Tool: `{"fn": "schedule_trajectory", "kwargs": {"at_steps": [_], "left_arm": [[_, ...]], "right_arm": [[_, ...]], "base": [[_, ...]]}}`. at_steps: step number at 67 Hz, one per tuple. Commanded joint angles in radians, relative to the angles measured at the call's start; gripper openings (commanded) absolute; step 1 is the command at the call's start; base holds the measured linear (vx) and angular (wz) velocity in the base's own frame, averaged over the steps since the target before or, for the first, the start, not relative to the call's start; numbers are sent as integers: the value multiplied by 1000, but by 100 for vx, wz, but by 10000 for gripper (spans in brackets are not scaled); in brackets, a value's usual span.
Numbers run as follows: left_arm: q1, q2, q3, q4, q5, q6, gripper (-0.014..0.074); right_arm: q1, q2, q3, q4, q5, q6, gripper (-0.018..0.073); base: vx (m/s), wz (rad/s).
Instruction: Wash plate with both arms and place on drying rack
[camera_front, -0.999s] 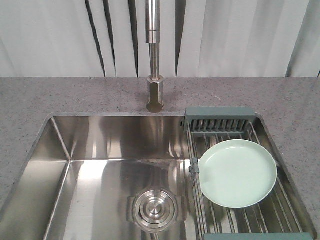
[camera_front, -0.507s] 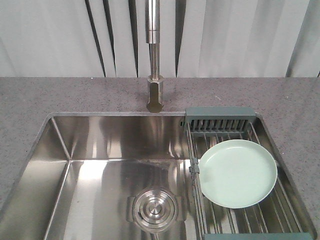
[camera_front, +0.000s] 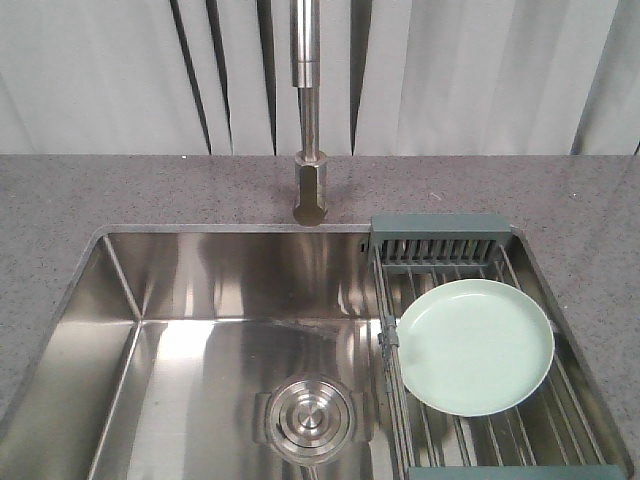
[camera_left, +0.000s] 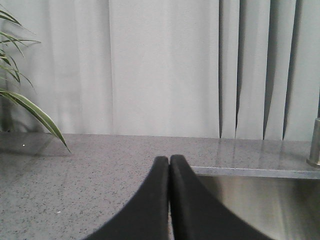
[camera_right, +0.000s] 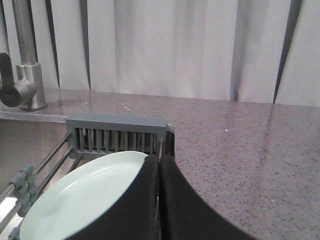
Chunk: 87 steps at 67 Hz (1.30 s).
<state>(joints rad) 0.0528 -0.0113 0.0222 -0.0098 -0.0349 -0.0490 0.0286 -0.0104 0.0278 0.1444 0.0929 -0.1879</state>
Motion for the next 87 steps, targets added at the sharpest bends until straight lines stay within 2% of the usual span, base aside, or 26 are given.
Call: {"fn": "schedule_trajectory", "kwargs": {"at_steps": [1,7,41,46,56,59,87], "left_arm": [[3,-15,-28,-8,-72,-9,-6],[3,-15,-28,-8,-72,-9,-6],[3,-15,-28,-8,-72,-9,-6],[3,-15,-28,-8,-72,-9,-6],[3,-15,-28,-8,-72,-9,-6],[3,-15,-28,-8,-72,-9,-6],[3,-15,-28,-8,-72,-9,-6]], "right_arm": [[20,-7,4,2,-81,-4,-8],[43,-7,4,2,-81,-4,-8],[39,-6,3,8,-86,6,-8],[39,-6,3,-23,-93,39,-8],[39,-6,3,-193,-128,218,-8],[39,-6,3,-218,-137,231,-8],[39,-6,3,-212,-150,206,-8]], "base": [[0,0],[0,0],[0,0],[0,0],[0,0],[0,0],[0,0]]}}
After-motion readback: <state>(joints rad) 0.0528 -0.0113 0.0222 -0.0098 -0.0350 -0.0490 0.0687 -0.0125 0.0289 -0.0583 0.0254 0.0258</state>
